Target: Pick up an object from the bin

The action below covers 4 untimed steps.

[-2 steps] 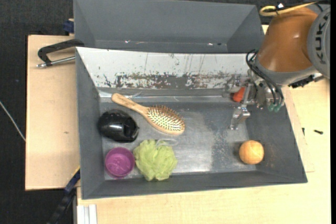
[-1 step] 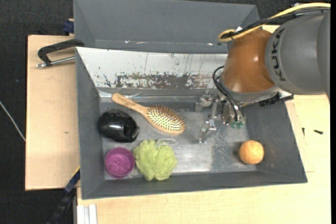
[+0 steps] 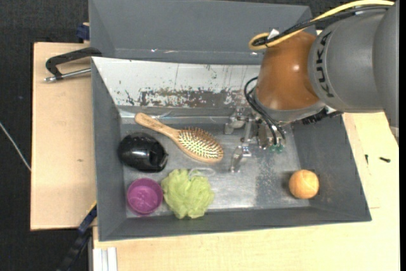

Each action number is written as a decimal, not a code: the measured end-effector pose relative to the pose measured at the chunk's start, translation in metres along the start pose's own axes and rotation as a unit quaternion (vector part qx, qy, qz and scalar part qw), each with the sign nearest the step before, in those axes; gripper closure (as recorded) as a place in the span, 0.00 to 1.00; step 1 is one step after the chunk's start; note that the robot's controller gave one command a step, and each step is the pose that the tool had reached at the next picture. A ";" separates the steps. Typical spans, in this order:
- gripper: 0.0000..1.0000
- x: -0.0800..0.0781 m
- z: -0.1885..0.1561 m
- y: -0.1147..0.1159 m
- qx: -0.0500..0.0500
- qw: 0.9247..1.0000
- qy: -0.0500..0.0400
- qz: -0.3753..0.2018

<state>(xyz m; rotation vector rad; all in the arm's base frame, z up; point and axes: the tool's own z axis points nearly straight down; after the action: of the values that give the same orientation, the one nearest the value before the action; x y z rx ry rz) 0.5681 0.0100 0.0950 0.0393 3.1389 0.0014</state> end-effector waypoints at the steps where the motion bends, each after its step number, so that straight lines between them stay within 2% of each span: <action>1: 0.00 0.001 -0.024 0.026 0.000 1.000 -0.003 -0.003; 2: 0.00 0.004 -0.003 0.050 0.000 0.988 0.001 0.154; 3: 1.00 -0.005 0.017 0.073 0.003 1.000 -0.002 0.019; 4: 1.00 -0.005 0.017 0.073 0.003 1.000 -0.002 0.020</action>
Offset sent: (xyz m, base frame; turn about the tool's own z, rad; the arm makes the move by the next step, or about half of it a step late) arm -0.0022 0.0699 -0.0250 0.0379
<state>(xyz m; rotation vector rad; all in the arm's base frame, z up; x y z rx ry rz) 0.5747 0.0829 0.0780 0.1006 3.1335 -0.0091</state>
